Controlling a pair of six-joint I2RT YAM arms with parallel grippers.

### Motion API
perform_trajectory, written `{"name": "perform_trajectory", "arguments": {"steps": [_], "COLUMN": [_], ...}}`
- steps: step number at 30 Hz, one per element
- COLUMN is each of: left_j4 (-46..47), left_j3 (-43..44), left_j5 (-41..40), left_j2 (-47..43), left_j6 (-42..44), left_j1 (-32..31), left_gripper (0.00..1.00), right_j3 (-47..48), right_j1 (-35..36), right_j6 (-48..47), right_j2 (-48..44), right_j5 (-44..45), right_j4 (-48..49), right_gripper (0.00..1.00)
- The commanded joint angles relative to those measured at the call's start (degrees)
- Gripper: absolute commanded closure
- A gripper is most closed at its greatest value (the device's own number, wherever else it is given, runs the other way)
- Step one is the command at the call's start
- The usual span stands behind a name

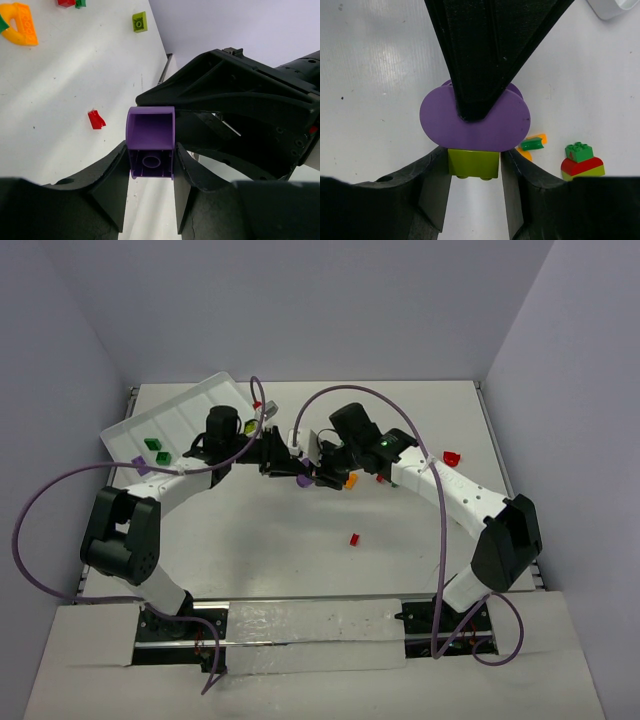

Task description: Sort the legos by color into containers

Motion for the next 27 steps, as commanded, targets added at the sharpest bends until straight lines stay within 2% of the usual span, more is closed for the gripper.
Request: {"name": "perform_trajectory", "arguments": {"steps": [1, 3, 5, 9, 12, 14, 16, 21, 24, 27], "left_j4": [5.55, 5.45, 4.08, -1.33, -8.34, -18.64, -23.27, -34.54, -37.26, -35.03], "left_j3": [-0.45, -0.53, -0.33, 0.60, 2.18, 5.75, 7.89, 15.79, 20.49, 21.95], "left_j5": [3.19, 3.12, 2.88, 1.71, -1.27, -4.18, -6.84, -16.03, -24.17, -31.09], "left_j2": [-0.09, -0.09, -0.18, -1.06, -2.60, -3.53, -4.15, -3.79, -1.40, 0.94], "left_j6": [-3.44, -3.28, -2.06, 2.73, 8.40, 16.10, 20.74, 34.66, 41.37, 45.20], "left_j1": [-0.30, -0.30, -0.30, 2.66, 9.95, 16.37, 24.49, 38.38, 44.16, 48.73], "left_gripper": [0.89, 0.90, 0.95, 1.00, 1.00, 1.00, 1.00, 1.00, 1.00, 1.00], "right_j3": [2.87, 3.06, 3.22, 2.80, 1.04, -0.39, -1.45, -2.89, -1.95, -0.70], "right_j1": [0.58, 0.50, 0.50, 0.50, 0.50, 0.50, 0.51, 0.50, 0.54, 0.59], "right_j6": [0.75, 0.69, 0.62, -0.38, -1.34, -2.14, -2.50, -2.67, -1.72, -0.08], "right_j2": [0.65, 0.66, 0.66, 0.19, -0.74, -1.37, -1.54, -0.87, 0.04, 1.29], "right_j5": [-0.54, -0.71, -0.98, -0.99, 0.19, 1.05, 1.76, 3.69, 4.37, 5.25], "right_j4": [2.80, 2.87, 2.83, 2.36, 2.24, 2.27, 2.46, 3.82, 4.03, 4.55], "right_gripper": [0.52, 0.57, 0.68, 0.99, 1.00, 1.00, 1.00, 1.00, 1.00, 1.00]}}
